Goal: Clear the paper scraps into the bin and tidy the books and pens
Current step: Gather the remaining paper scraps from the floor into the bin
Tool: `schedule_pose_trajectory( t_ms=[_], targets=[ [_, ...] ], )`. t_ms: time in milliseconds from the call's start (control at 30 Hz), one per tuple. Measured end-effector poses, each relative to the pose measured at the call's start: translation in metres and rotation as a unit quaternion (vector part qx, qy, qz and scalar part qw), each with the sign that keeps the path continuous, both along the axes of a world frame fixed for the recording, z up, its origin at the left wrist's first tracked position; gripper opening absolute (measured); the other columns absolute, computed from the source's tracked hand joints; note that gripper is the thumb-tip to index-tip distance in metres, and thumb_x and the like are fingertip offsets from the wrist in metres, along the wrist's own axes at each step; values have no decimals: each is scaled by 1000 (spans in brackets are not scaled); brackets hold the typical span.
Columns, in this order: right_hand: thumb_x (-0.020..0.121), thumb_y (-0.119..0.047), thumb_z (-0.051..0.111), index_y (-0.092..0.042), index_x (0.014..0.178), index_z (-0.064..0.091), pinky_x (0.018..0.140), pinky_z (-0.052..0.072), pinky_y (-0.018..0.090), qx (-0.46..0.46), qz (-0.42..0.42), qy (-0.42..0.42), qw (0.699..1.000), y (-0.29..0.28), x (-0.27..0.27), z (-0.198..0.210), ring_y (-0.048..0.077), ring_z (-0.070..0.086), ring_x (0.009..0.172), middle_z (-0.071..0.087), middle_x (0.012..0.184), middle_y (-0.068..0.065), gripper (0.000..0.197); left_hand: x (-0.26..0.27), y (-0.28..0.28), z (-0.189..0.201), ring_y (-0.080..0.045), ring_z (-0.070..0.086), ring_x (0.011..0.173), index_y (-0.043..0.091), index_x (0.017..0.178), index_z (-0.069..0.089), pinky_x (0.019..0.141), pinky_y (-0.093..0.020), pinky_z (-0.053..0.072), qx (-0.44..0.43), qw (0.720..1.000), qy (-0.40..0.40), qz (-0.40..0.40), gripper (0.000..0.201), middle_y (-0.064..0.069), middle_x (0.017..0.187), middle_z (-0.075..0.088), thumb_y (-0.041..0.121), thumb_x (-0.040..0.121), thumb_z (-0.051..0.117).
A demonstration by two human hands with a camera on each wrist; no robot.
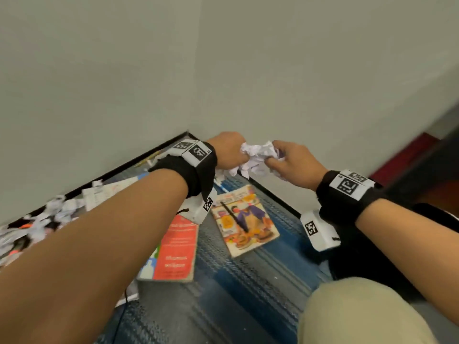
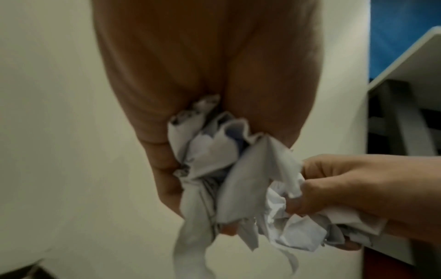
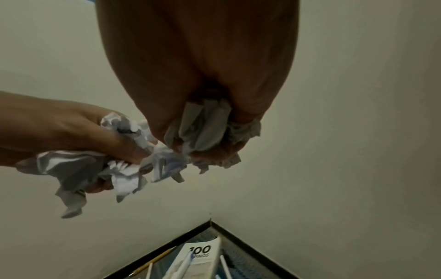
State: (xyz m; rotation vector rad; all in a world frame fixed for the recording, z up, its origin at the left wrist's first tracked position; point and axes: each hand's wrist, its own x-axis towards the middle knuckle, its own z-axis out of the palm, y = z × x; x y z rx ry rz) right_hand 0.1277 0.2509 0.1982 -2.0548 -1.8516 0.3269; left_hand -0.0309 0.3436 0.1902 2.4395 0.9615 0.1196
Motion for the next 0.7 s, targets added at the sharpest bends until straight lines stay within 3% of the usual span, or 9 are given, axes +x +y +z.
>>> schedule_pose_trajectory(
  t_ms=[100, 167, 233, 367, 500, 633, 700],
  targets=[
    [79, -37, 54, -4, 77, 55, 61, 39, 34, 14, -39, -4, 999, -42, 37, 17, 24, 51, 64, 59, 68, 8, 33, 52, -32, 18, -24, 51, 72, 4, 84, 62, 53, -27, 34, -18, 999, -22, -43, 24, -9, 79, 57, 25, 91, 55],
    [83, -33, 59, -7, 73, 53, 58, 34, 29, 37, -74, -7, 997, -74, 66, 25, 17, 44, 59, 52, 61, 0, 28, 87, -55, 28, -23, 50, 69, 5, 80, 62, 53, -26, 35, -29, 996, -39, -79, 25, -9, 76, 58, 27, 90, 55],
    [85, -27, 60, -8, 73, 54, 58, 35, 27, 68, -110, -15, 991, -114, 97, 30, 18, 45, 60, 54, 63, 1, 24, 124, -81, 36, -21, 50, 67, 8, 73, 58, 53, -25, 35, -42, 991, -56, -118, 25, -8, 73, 58, 27, 89, 56],
    [84, -35, 59, -11, 79, 58, 66, 43, 28, 113, -183, 0, 977, -197, 163, 35, 19, 55, 69, 63, 72, 4, 24, 202, -144, 46, -15, 49, 59, 14, 65, 53, 50, -19, 35, -42, 978, -98, -182, 33, -2, 66, 56, 35, 90, 58],
    [88, -32, 61, -14, 93, 64, 79, 49, 42, 126, -248, 50, 959, -251, 233, 26, 21, 63, 87, 70, 89, 1, 19, 284, -200, 35, -24, 60, 78, 13, 78, 55, 65, -31, 46, -34, 970, -134, -199, 22, -5, 83, 61, 32, 89, 59],
    [88, -30, 59, -19, 105, 64, 82, 49, 35, 126, -305, 82, 941, -277, 285, -3, 17, 63, 95, 70, 102, -2, 20, 346, -231, 14, -30, 61, 90, 19, 76, 50, 74, -34, 48, 1, 976, -117, -184, 21, -8, 93, 63, 37, 86, 57],
    [89, -44, 55, -23, 112, 56, 84, 49, 34, 74, -332, 117, 933, -280, 303, -21, 18, 62, 98, 66, 108, -1, 32, 366, -238, 2, -29, 59, 99, 16, 96, 59, 82, -37, 50, 8, 980, -96, -173, 24, -7, 103, 61, 37, 83, 61]
  ],
)
